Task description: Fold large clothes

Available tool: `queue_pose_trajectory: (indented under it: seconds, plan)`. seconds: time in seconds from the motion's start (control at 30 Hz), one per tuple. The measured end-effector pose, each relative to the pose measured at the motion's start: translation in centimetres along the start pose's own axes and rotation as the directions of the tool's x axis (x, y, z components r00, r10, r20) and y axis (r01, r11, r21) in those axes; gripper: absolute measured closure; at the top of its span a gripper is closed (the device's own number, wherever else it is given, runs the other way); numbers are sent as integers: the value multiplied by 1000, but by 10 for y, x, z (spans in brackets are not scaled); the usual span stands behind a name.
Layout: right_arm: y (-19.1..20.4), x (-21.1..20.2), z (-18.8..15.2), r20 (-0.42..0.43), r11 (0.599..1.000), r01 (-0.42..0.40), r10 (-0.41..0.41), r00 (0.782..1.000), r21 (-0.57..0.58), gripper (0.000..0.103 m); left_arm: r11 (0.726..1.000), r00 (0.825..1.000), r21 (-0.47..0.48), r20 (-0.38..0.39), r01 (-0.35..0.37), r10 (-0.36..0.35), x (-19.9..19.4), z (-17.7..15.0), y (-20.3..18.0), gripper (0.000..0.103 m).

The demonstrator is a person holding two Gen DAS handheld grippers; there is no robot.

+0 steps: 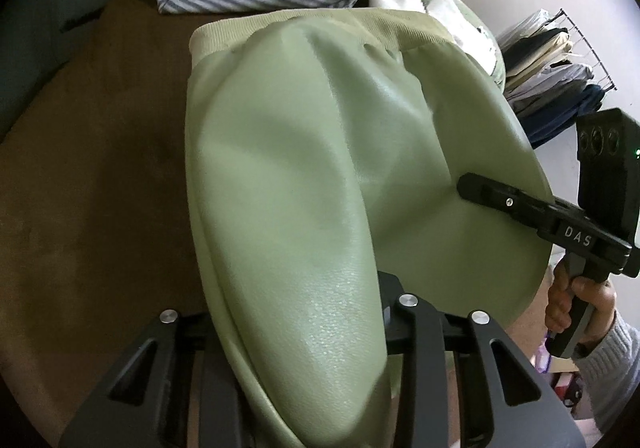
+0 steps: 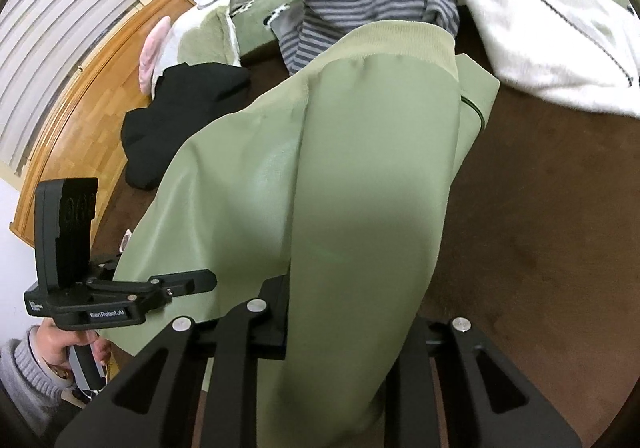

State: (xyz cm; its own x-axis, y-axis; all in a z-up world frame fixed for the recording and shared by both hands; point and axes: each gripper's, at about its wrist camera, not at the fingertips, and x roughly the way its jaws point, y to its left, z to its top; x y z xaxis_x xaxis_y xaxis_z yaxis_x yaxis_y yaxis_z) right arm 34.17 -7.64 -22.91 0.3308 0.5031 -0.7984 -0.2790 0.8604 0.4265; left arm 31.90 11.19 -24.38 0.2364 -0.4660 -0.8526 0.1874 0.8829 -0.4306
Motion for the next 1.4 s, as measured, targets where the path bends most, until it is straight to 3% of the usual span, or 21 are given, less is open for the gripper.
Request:
queue_pose_trajectory:
  seconds: [0.3, 0.8, 1.13, 1.4]
  plan:
    - [48, -59, 2, -21, 997, -3, 2, 1000, -80, 83, 1000, 1000, -20, -2, -10, 10, -73, -30, -16, 68]
    - [118, -56, 23, -48, 972, -81, 72, 996, -219, 83, 990, 992, -137, 112, -35, 51, -136, -58, 14, 69]
    - [238, -9, 38, -126, 913, -189, 153, 980, -360, 83, 958, 966, -272, 207, -94, 153, -220, -102, 92, 69]
    - [367, 64, 31, -233, 830, -308, 221, 947, -465, 83, 896, 932, -421, 245, -145, 266, -280, -150, 185, 69]
